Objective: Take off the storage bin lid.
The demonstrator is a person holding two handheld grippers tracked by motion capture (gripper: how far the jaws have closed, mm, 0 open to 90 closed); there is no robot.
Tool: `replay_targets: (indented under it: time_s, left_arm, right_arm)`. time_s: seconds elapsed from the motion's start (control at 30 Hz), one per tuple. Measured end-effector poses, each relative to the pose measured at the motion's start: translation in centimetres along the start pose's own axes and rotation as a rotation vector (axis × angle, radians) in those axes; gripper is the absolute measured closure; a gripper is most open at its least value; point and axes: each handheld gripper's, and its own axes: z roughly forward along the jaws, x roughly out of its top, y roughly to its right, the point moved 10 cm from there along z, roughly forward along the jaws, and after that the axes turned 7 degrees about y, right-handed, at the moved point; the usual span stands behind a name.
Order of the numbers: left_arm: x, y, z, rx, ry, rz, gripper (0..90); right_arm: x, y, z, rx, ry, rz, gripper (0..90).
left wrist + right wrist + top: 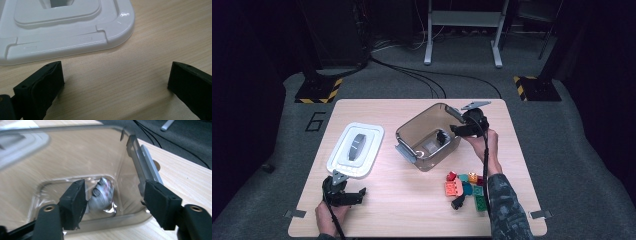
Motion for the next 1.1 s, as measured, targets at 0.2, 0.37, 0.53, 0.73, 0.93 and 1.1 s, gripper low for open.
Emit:
replay_targets:
  time_s: [0.2, 0.37, 0.53, 0.73, 0.93, 1.1]
  left_arm:
    - [0.0, 0.0, 0.0, -0.002, -0.005, 0.001, 0.1]
    - [0.0, 0.0, -0.1, -0.004, -0.008, 0.002, 0.1]
    - [0.0, 0.0, 0.0, -0.003, -0.004, -0.003, 0.1]
    - [0.0, 0.0, -0.1, -0.004, -0.007, 0.002, 0.1]
    - [-0.1, 0.0, -0.1, -0.006, -0.014, 0.003, 0.1]
    - [-0.1, 0.0, -0.1, -0.005, -0.014, 0.004, 0.1]
  right_arm:
    - [0.3, 0.5, -2.3, 0.005, 0.042, 0.025, 20.5]
    - [-0.6, 1.4, -4.0, -0.003, 0.044, 0.049, 14.6]
    - [-2.2, 2.1, -5.1, -0.016, 0.034, 0.074, 13.2]
    - [-4.6, 2.6, -6.2, -0.033, 0.007, 0.098, 9.6]
    - [-7.3, 2.3, -6.8, -0.039, -0.026, 0.121, 7.9]
    - [-9.9, 2.0, -7.0, -0.045, -0.061, 0.133, 9.4]
